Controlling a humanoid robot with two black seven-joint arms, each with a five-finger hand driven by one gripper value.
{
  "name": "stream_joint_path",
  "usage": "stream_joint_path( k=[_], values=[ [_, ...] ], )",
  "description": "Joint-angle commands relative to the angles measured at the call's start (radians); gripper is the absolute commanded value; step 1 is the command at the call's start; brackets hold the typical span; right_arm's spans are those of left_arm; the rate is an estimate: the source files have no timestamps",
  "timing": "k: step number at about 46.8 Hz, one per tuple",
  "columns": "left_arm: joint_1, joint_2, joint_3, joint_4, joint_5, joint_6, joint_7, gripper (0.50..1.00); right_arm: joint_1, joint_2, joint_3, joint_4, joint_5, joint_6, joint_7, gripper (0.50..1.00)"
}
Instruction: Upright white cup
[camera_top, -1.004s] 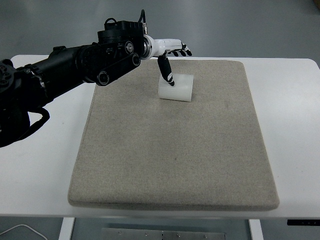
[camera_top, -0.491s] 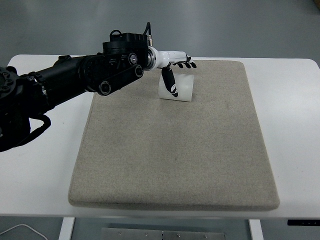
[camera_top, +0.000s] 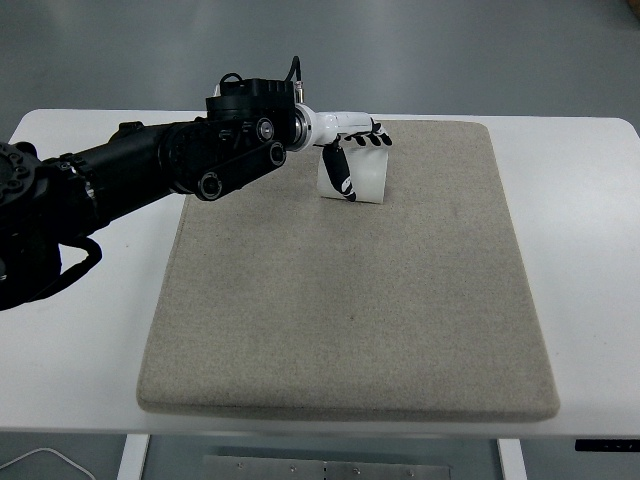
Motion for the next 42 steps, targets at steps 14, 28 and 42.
stream_joint_path(
  k=[14,28,42],
  values=[
    [0.039,0.0,0.0,-0.012,0.058,0.058,-0.007,0.949,0.0,0.0,0.0,0.0,0.0,0.0,0.0,0.93],
    [0.059,0.0,0.002,-0.021,0.098,0.093,-0.027,0.943,0.0,0.0,0.0,0.0,0.0,0.0,0.0,0.93],
    [0.069,0.0,0.002,-0.029,0.132,0.098,-0.041,0.823,0.0,0.0,0.0,0.0,0.0,0.0,0.0,0.93]
  ],
)
